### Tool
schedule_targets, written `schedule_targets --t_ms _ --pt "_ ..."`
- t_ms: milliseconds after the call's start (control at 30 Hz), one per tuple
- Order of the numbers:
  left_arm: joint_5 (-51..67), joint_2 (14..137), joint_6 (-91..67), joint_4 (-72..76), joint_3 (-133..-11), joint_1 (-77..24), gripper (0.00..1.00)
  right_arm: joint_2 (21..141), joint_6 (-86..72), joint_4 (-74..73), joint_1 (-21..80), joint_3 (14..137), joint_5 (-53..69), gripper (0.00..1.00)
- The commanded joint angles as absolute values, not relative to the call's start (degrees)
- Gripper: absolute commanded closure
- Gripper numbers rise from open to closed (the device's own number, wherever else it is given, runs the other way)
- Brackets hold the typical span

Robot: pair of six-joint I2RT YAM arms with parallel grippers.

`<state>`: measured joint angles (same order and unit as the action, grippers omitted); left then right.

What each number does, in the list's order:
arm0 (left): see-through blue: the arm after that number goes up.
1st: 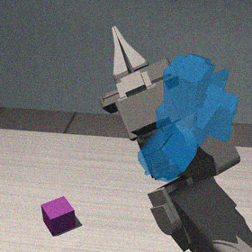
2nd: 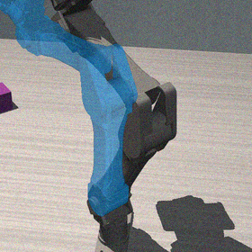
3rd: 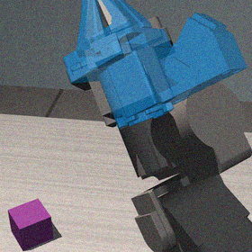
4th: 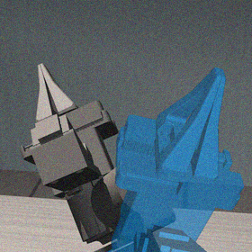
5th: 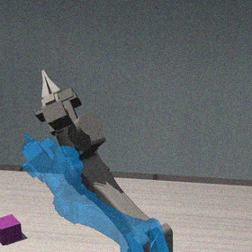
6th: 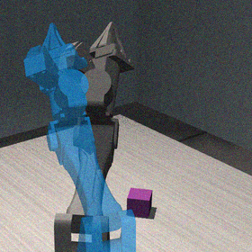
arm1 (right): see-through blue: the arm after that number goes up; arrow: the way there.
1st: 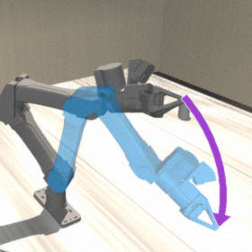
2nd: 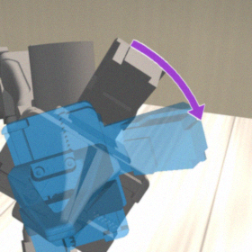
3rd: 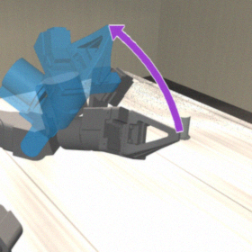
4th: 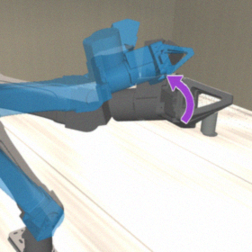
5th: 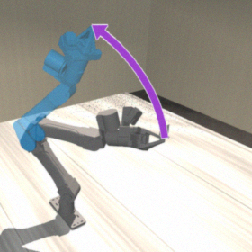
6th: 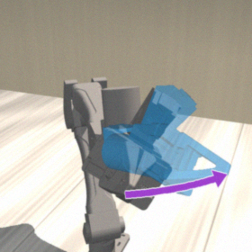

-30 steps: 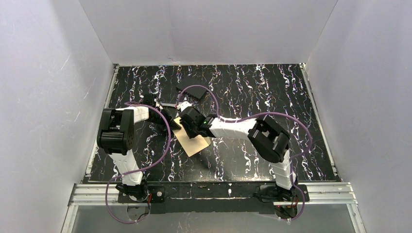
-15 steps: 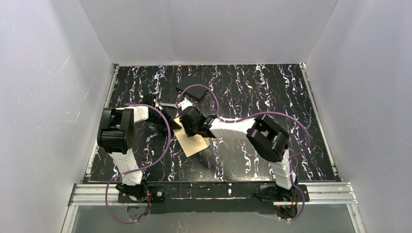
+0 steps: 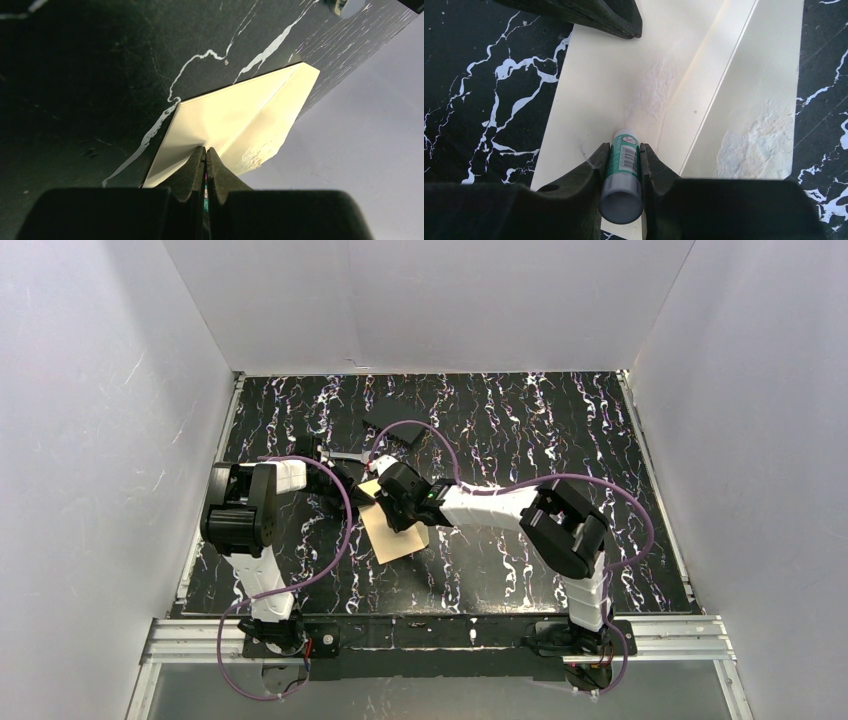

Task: Place the letter into the envelope and seal it

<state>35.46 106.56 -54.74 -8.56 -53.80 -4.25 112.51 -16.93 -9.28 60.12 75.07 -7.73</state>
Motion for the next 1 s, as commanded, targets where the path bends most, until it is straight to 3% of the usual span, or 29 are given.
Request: schedule_targets --t_ms 0,333,633,967 --pt "26.9 108.8 -53.5 -8.9 -52.0 -4.0 1.00 117.6 -17.4 -18.4 60.6 75.6 -11.2 0.99" --pt "29.5 109.9 -51.2 -10.8 -53.1 -4.0 1.00 124.9 -21.7 -23.5 59.5 86.1 -18.2 0.99" --pt "28.5 110.0 -52.1 -10.3 -53.5 -4.0 1.00 116.7 -18.7 -22.7 59.5 80.3 -5.3 0.99" --pt "28.2 110.5 -51.8 -10.5 -53.5 -4.0 1.00 117.9 -21.8 -25.7 59.5 80.5 -3.5 0.99"
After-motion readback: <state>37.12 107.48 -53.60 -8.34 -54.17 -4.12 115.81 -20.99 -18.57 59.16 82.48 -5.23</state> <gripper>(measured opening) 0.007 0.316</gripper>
